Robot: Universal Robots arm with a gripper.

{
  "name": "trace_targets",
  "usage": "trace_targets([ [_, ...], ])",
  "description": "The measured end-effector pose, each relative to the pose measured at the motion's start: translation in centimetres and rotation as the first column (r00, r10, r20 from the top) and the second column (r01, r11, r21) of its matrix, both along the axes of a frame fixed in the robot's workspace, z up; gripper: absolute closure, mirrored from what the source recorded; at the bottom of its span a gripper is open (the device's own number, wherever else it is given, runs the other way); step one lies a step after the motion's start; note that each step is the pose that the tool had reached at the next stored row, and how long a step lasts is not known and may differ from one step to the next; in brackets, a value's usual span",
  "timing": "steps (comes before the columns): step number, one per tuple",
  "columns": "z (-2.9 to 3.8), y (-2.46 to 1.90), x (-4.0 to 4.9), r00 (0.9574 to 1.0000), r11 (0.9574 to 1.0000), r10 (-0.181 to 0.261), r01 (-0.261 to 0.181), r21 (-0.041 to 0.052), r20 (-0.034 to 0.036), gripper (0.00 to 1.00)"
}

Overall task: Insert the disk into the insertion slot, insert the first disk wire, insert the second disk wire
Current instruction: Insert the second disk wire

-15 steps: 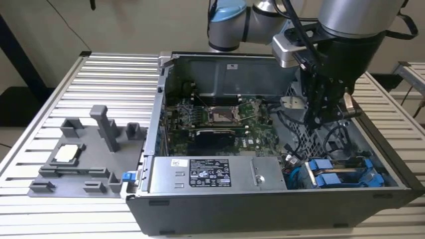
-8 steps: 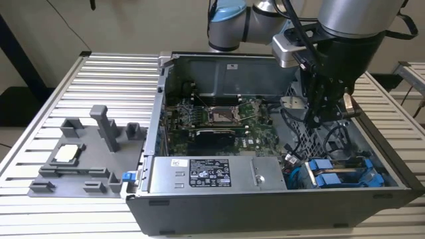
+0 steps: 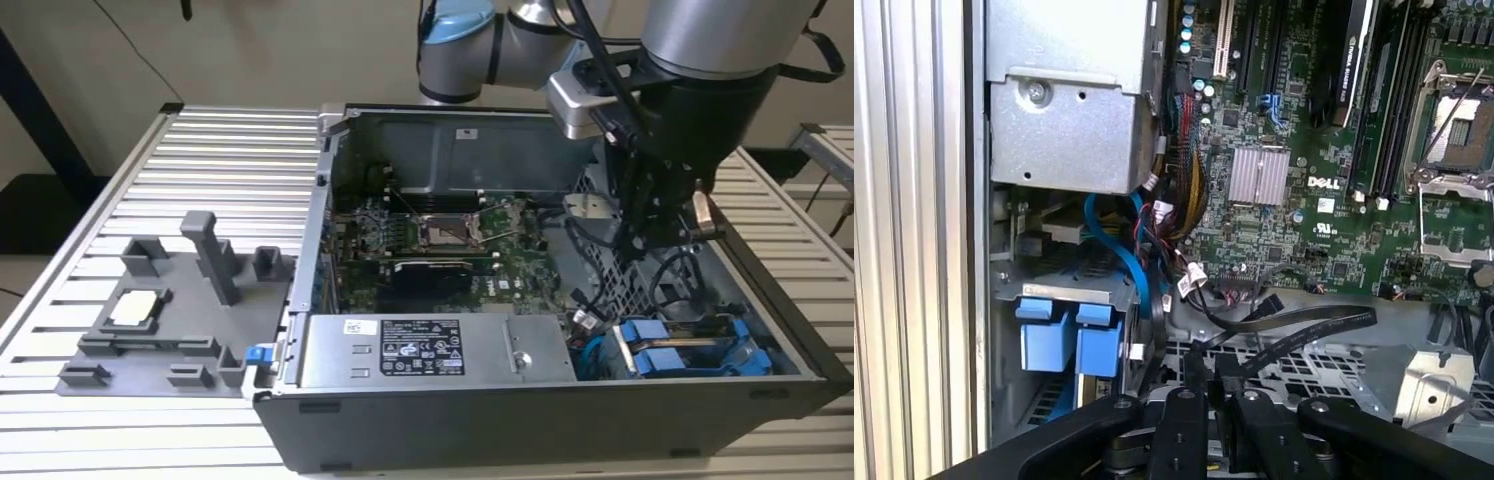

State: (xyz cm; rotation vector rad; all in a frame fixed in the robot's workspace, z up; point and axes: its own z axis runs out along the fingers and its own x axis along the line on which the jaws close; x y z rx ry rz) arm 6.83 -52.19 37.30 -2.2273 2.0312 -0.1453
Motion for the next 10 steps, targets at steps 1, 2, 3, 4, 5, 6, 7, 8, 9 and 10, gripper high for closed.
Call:
trace_targets([
  [1, -0.01, -0.21, 0.01, 1.0, 1.0, -0.001, 0.001, 0.0, -0.0002, 0.84],
  [2, -0.02, -0.41, 0.02, 1.0, 1.0, -0.001, 0.001, -0.0001, -0.0004, 0.84],
  [3, -0.03, -0.62, 0.03, 1.0, 1.0, -0.002, 0.002, 0.0, -0.0005, 0.84],
  [4, -0.04, -0.85, 0.05, 1.0, 1.0, -0.002, 0.002, 0.0, -0.0007, 0.84],
  [5, -0.05, -1.07, 0.08, 1.0, 1.0, -0.002, 0.002, -0.0001, -0.0009, 0.84],
  [6, -0.07, -1.3, 0.11, 1.0, 1.0, -0.002, 0.002, 0.0, -0.001, 0.84],
  [7, -0.09, -1.54, 0.14, 1.0, 1.0, -0.002, 0.002, 0.0, -0.0012, 0.84],
  [8, -0.11, -1.78, 0.19, 1.0, 1.0, -0.002, 0.002, 0.0001, -0.0014, 0.84],
  [9, -0.12, -2.0, 0.23, 1.0, 1.0, -0.002, 0.002, 0.0001, -0.0016, 0.84],
  [10, -0.14, -2.24, 0.28, 1.0, 1.0, -0.002, 0.002, 0.0002, -0.0019, 0.84],
])
